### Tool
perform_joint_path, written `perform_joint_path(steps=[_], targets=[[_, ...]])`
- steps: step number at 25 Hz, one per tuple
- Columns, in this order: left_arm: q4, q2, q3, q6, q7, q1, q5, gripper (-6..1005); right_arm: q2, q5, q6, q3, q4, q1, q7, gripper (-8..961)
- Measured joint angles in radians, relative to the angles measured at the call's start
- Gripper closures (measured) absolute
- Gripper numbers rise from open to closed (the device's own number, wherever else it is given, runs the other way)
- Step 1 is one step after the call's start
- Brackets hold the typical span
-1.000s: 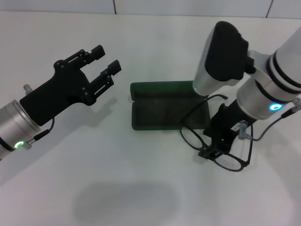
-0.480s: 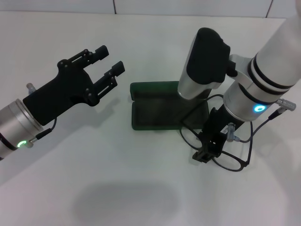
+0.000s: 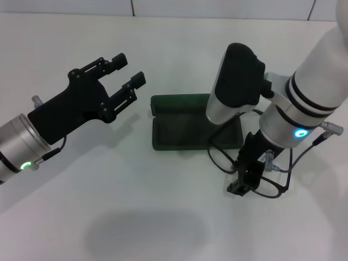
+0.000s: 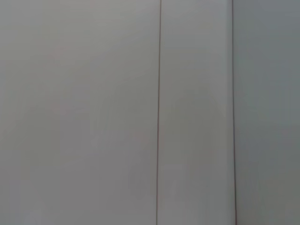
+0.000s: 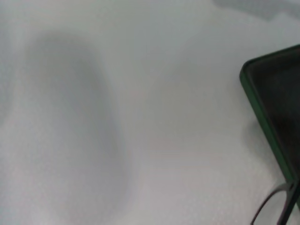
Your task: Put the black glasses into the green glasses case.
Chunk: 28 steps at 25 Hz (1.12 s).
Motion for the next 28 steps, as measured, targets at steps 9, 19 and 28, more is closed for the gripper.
perform_joint_path(steps=[9, 19, 28], targets=[[0.003, 0.0, -0.001, 0.0, -0.001, -0.007, 0.018, 467, 0.0, 0.004, 0.021, -0.015, -0.009, -0.018, 0.009, 534], [0.005, -0.001, -0.004, 0.0, -0.012, -0.012, 0.025, 467, -0.001, -0.004, -0.031, 0.013, -0.029, -0.024, 0.011, 783], [0.074, 0.004, 0.003, 0.024, -0.123, -0.005, 0.029, 466, -0.01, -0.024, -0.11, 0.256, -0.275, -0.195, -0.09, 842]])
